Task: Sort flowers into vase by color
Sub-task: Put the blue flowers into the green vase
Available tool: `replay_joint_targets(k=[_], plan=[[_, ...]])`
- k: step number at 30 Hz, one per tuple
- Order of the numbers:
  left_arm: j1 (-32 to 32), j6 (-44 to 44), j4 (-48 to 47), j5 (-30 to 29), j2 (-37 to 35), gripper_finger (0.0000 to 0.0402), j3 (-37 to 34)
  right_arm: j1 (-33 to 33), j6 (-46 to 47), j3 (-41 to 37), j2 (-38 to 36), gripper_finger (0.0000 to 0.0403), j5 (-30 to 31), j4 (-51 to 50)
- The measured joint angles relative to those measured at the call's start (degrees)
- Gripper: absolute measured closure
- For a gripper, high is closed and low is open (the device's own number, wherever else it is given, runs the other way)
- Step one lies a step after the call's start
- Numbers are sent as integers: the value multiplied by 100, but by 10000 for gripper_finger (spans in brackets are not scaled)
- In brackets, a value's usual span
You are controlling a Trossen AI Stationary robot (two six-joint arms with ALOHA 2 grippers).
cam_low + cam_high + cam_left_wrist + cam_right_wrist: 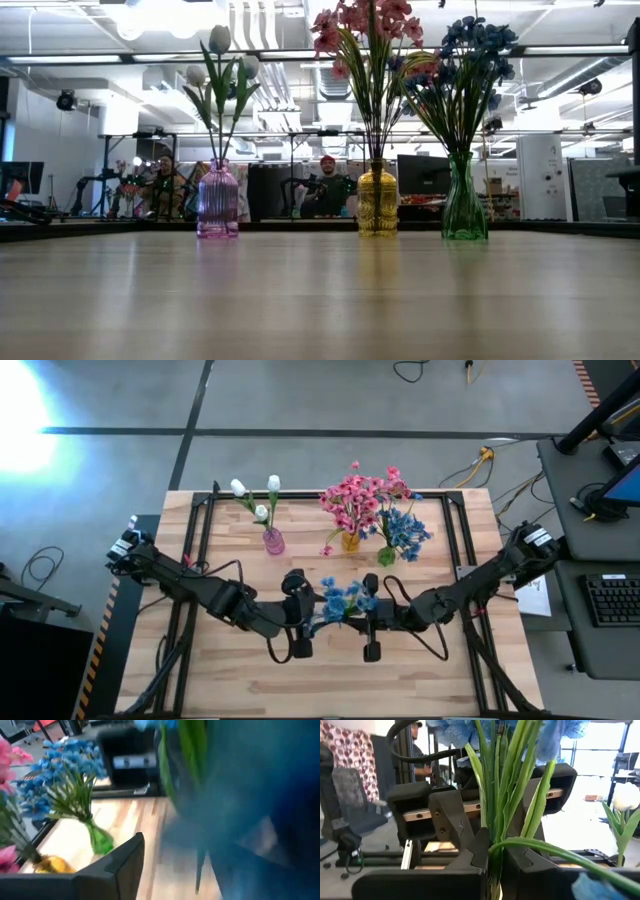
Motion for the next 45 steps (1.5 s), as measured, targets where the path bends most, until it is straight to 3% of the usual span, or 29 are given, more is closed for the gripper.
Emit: replay_joint_targets(k=[7, 12, 17, 21, 27, 30, 33, 35, 39, 45], plan=[[-5, -296, -1158, -44, -141, 181, 171, 81, 223, 2, -772, 386, 108, -1223], [12, -392, -1716, -63, -287, 180, 171, 153, 212, 2, -1378, 386, 1106, -2231], [10, -484, -2046, -263, -394, 180, 171, 205, -113, -125, -1791, 385, 1690, -2321], [-6, -495, -2104, -326, -454, 180, 92, 202, -557, -366, -2003, 385, 2067, -1738], [-8, -543, -2093, -331, -591, 180, -291, 204, -1601, -1052, -2022, 385, 2737, 206], [0, -787, -2128, -295, -743, 180, -590, 195, -1913, -1347, -1900, 385, 3213, 899], [12, -1228, -2340, -292, -920, 180, -896, 174, -1913, -1559, -1735, 385, 3324, 1374], [12, -1528, -2341, -294, -1101, 180, -1130, 166, -1917, -1620, -1640, 385, 3538, 1584], [12, -2042, -2335, -417, -1510, 180, -1574, 61, -2178, -1622, -1532, 385, 4553, 1611], [12, -2506, -2323, -1100, -1995, 180, -2107, -371, -2181, -1638, -1531, 385, 4662, 1624]])
